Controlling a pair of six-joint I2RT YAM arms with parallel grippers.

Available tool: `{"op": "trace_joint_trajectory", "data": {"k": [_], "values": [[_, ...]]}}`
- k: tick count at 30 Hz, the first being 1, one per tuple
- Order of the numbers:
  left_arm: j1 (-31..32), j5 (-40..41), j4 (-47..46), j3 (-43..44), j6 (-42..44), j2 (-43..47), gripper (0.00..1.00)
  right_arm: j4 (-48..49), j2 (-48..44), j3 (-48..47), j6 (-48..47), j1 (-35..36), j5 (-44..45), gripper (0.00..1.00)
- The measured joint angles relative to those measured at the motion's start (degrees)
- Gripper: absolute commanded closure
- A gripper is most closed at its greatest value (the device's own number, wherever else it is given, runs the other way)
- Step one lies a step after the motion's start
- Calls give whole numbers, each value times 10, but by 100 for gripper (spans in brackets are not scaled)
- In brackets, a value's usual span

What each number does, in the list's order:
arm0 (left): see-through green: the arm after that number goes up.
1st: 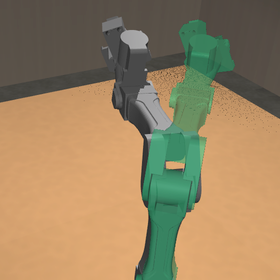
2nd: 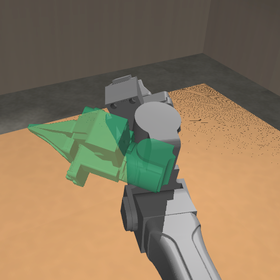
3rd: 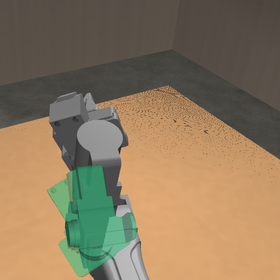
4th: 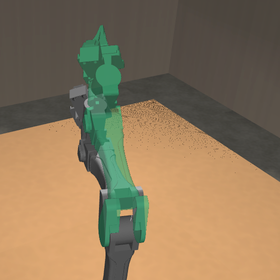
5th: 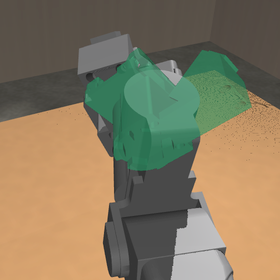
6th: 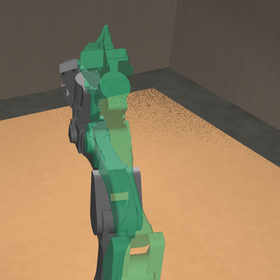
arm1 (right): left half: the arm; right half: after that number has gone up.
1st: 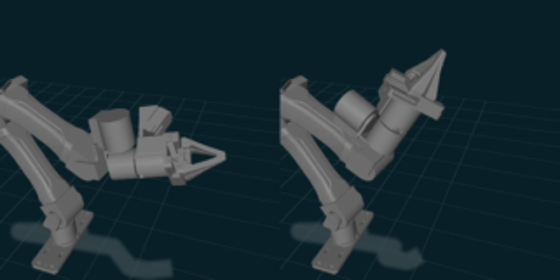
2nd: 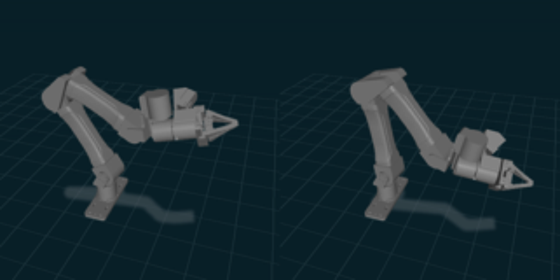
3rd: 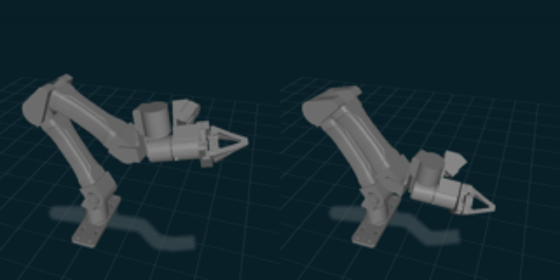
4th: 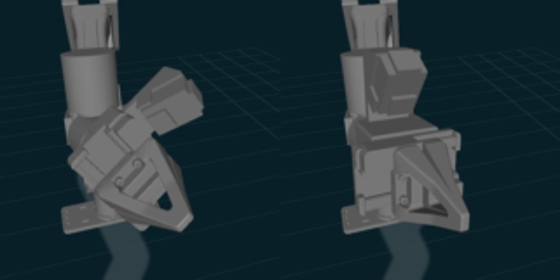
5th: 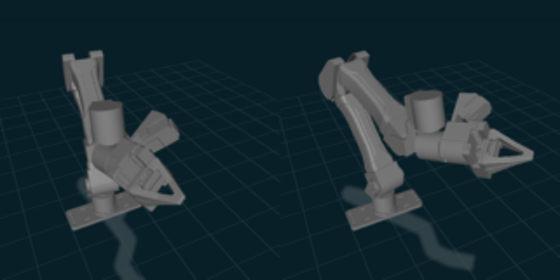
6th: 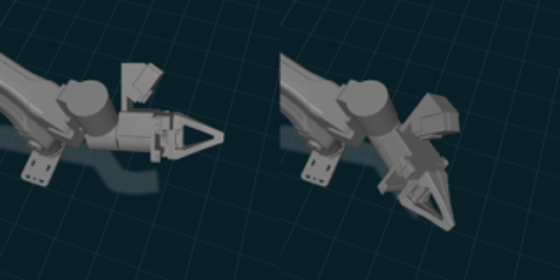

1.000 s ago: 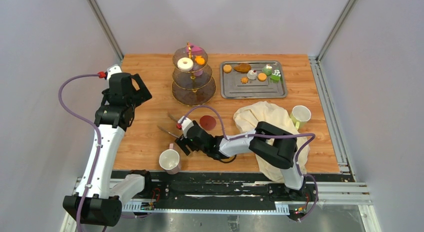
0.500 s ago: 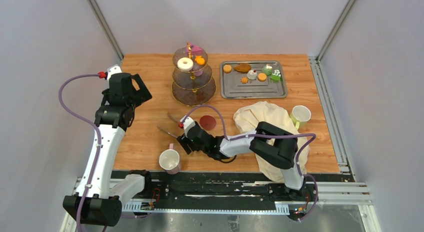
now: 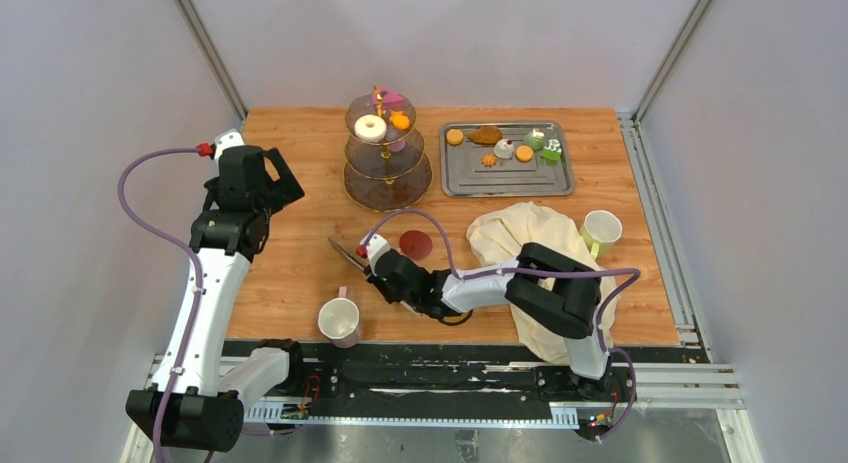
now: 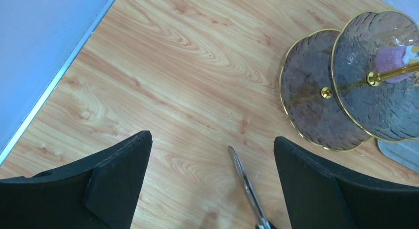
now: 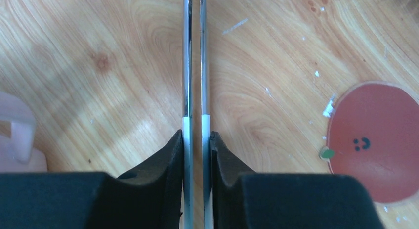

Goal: Serve the afternoon tea

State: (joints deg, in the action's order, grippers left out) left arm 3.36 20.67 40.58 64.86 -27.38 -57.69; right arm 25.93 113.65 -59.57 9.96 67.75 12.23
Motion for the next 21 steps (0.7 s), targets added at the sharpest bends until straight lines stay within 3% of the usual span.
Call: {"op": "trace_joint_trajectory", "data": {"k": [11, 17, 21], "values": [[0, 3, -2, 1, 6, 0, 2, -272, -124, -68, -70, -47, -12, 99], [-13, 0, -6, 7, 6, -16, 2, -383, -293, -58, -101, -117, -14, 99], [-15, -5, -13, 7, 6, -23, 2, -418, -438, 0, -109, -182, -3, 99]]}}
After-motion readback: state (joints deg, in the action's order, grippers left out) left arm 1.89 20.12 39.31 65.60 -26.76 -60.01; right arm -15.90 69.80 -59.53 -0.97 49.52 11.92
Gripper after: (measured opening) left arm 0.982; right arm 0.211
